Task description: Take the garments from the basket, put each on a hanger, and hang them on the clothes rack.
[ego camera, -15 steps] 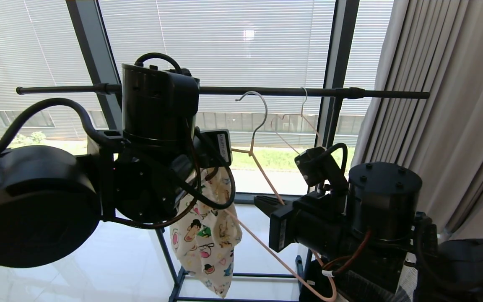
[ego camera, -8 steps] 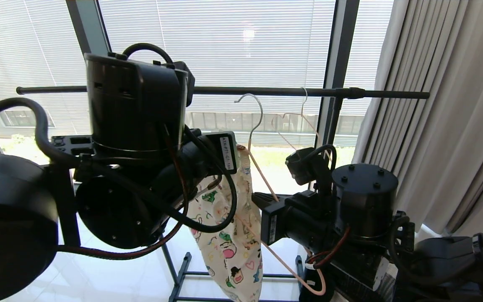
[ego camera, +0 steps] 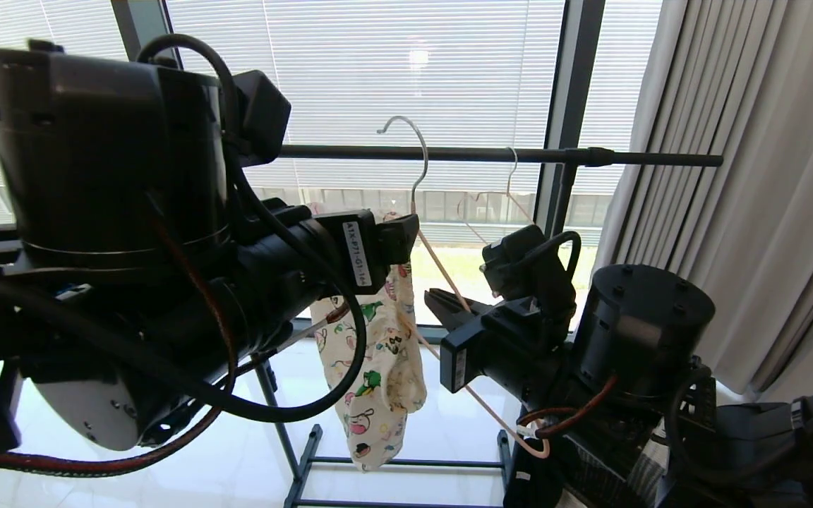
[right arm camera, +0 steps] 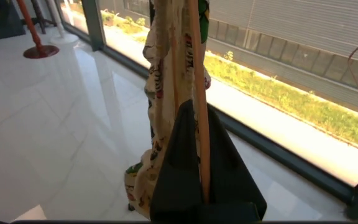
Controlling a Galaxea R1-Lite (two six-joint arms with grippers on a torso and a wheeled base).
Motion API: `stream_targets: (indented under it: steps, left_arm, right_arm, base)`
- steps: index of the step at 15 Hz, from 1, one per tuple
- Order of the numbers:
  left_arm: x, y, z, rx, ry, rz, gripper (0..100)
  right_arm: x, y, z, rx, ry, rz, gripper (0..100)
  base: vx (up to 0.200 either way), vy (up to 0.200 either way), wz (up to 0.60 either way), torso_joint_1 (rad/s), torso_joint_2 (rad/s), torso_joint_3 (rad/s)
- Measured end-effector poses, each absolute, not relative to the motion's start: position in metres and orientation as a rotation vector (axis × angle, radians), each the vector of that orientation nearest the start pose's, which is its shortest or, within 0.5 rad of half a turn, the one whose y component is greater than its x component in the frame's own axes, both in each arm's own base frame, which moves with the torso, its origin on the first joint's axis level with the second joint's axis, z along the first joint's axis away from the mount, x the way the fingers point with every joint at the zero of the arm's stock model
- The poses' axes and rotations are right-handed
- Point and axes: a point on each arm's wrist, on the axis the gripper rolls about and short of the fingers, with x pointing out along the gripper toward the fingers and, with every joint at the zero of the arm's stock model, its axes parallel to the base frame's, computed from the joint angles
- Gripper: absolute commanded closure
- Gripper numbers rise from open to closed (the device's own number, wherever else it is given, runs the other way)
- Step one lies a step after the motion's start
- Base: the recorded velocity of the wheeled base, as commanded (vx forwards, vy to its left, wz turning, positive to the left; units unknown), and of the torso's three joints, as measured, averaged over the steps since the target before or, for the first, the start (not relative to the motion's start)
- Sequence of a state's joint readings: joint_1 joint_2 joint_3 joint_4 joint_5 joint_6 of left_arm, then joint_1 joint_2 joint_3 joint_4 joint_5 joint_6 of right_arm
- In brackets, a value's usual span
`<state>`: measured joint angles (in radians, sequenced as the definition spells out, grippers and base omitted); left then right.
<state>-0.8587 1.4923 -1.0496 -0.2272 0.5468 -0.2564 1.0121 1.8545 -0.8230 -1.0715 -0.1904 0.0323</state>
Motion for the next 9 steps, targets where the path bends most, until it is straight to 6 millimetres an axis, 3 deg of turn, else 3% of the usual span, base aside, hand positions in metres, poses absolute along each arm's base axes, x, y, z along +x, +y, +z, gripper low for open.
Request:
stream_targets:
  steps: [5, 9]
  left_arm:
    - [0.158, -0.163, 0.242, 0.053, 0.241, -0.373, 0]
    - [0.13, -0.135, 0.216, 0.215, 0.198, -0.645, 0]
  right_arm:
    - [0.179, 0.258, 0.16, -0.026, -0.046, 0.796, 100]
    - [0.147, 0.211, 0.142, -0.143, -0.011, 0.894, 100]
  base:
    - [0.0, 0.0, 0.0, 0.0, 0.0, 0.0]
    - [0.0, 0.0, 0.0, 0.0, 0.0, 0.0]
